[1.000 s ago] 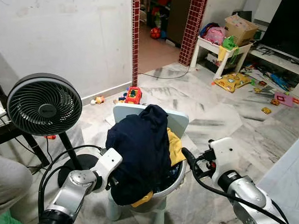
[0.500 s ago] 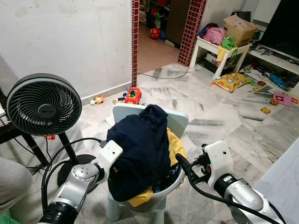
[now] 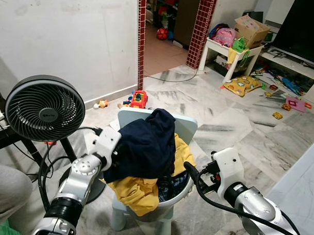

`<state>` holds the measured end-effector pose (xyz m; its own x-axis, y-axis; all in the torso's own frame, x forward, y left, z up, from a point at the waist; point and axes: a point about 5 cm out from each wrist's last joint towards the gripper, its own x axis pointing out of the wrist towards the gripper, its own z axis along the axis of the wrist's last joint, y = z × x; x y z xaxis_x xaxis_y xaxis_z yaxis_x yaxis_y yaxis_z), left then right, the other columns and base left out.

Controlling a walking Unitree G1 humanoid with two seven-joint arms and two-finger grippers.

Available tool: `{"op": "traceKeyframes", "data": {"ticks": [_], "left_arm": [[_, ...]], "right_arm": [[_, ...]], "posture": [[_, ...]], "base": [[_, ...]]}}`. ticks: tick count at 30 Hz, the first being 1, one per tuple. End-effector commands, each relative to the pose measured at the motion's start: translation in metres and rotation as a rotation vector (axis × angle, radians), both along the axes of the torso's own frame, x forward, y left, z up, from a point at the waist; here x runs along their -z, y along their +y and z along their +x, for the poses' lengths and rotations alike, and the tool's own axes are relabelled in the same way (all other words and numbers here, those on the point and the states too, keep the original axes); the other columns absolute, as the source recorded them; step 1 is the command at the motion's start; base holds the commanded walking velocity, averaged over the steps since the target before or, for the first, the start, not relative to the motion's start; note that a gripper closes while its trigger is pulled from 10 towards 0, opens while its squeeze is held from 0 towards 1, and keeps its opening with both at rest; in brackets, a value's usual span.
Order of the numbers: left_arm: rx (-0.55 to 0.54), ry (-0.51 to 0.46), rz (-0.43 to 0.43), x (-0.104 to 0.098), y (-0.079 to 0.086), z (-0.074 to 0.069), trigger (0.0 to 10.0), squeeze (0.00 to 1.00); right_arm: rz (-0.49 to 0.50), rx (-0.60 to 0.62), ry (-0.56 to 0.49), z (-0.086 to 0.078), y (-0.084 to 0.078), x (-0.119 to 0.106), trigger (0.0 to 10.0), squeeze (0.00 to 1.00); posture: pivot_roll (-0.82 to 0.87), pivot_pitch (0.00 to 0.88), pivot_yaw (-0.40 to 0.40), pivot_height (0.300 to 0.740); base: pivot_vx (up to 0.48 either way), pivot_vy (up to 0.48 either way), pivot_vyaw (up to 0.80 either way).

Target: Hang hanger

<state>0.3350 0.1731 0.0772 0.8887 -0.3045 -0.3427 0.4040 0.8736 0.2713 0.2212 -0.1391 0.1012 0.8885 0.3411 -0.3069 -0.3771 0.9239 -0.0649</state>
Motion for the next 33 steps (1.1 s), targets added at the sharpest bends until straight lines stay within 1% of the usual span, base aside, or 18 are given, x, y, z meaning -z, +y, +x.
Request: {"op": "traceKeyframes", "data": {"ticks": [1,5,7,11,14,16,17,19,20,21,22,24,25,26,27,28,30,33], "left_arm": [[-0.019,-0.037,-0.023,-0.008,-0.001,0.007,0.0,0.0],[-0.001,-0.017,-0.017,-0.009,0.0,0.011,0.0,0.0],[-0.018,0.012,0.006,-0.005,0.002,0.013,0.0,0.0],[-0.011,0.0,-0.003,-0.008,-0.001,0.015,0.0,0.0],[0.033,-0.026,0.014,-0.012,-0.007,0.016,0.0,0.0],[0.101,-0.052,0.047,-0.014,-0.012,0.015,0.0,0.0],[0.255,-0.11,0.122,-0.019,-0.02,0.005,10.0,0.0],[0.304,-0.121,0.126,-0.02,-0.022,-0.001,10.0,0.0],[0.304,-0.121,0.126,-0.02,-0.022,-0.001,10.0,0.0],[0.356,-0.136,0.14,-0.021,-0.023,-0.009,10.0,0.0],[0.356,-0.136,0.14,-0.021,-0.023,-0.009,10.0,0.0],[0.392,-0.154,0.152,-0.02,-0.021,-0.02,10.0,0.0],[0.407,-0.163,0.16,-0.015,-0.016,-0.032,10.0,0.0],[0.413,-0.161,0.173,-0.011,-0.012,-0.037,10.0,0.27],[0.418,-0.16,0.183,-0.008,-0.01,-0.041,10.0,0.27],[0.416,-0.158,0.19,-0.004,-0.007,-0.046,10.0,1.0],[0.33,-0.122,0.151,0.005,0.003,-0.057,10.0,1.0],[0.261,-0.086,0.094,0.007,0.006,-0.061,10.0,1.0]], "right_arm": [[-0.022,0.012,-0.009,0.002,-0.005,-0.001,10.0,0.0],[-0.04,0.007,-0.013,0.003,-0.003,0.0,10.0,0.0],[-0.05,0.014,-0.018,0.003,-0.004,0.0,10.0,0.0],[-0.058,0.019,-0.022,0.004,-0.003,0.0,10.0,0.0],[-0.06,0.018,-0.024,0.004,-0.003,0.0,10.0,0.0],[-0.064,0.019,-0.027,0.003,-0.003,0.0,10.0,0.0],[-0.07,0.029,-0.029,0.003,-0.006,0.0,10.0,0.0],[-0.071,0.031,-0.028,0.003,-0.007,0.0,10.0,0.0],[-0.071,0.031,-0.028,0.003,-0.007,0.0,10.0,0.0],[-0.073,0.033,-0.029,0.004,-0.007,0.001,10.0,0.0],[-0.073,0.033,-0.029,0.004,-0.007,0.001,10.0,0.0],[-0.074,0.035,-0.03,0.005,-0.007,0.001,10.0,0.0],[-0.074,0.034,-0.034,0.008,-0.007,0.001,10.0,0.0],[-0.074,0.034,-0.035,0.009,-0.006,0.001,10.0,0.0],[-0.074,0.034,-0.036,0.009,-0.006,0.001,10.0,0.0],[-0.075,0.034,-0.036,0.01,-0.006,0.001,10.0,0.0],[-0.079,0.034,-0.039,0.011,-0.007,0.001,10.0,0.0],[-0.081,0.036,-0.04,0.011,-0.008,0.001,10.0,0.0]], "posture": [[0.07,0.0,-0.116,0.74],[0.07,0.0,-0.117,0.74],[0.07,0.0,-0.117,0.74],[0.07,0.0,-0.116,0.74],[0.06,0.0,-0.113,0.74],[0.06,0.0,-0.112,0.74],[0.07,0.0,-0.111,0.74],[0.07,0.0,-0.111,0.74],[0.07,0.0,-0.111,0.74],[0.08,0.0,-0.112,0.74],[0.08,0.0,-0.112,0.74],[0.09,0.0,-0.113,0.74],[0.1,0.0,-0.113,0.74],[0.1,0.0,-0.113,0.74],[0.1,0.0,-0.113,0.74],[0.1,0.0,-0.112,0.74],[0.11,0.0,-0.111,0.74],[0.11,0.0,-0.111,0.74]], "base": [[0.0,0.0,0.0],[0.0,0.0,0.0],[0.0,0.0,0.0],[0.0,0.0,0.0],[0.0,0.0,0.0],[0.0,0.0,0.0],[0.0,0.0,0.0],[0.0,0.0,0.0],[0.0,0.0,0.0],[0.0,0.0,0.0],[0.0,0.0,0.0],[0.0,0.0,0.0],[0.0,0.0,0.0],[0.0,0.0,0.0],[0.0,0.0,0.0],[0.0,0.0,0.0],[0.0,0.0,0.0],[0.0,0.0,0.0]]}}
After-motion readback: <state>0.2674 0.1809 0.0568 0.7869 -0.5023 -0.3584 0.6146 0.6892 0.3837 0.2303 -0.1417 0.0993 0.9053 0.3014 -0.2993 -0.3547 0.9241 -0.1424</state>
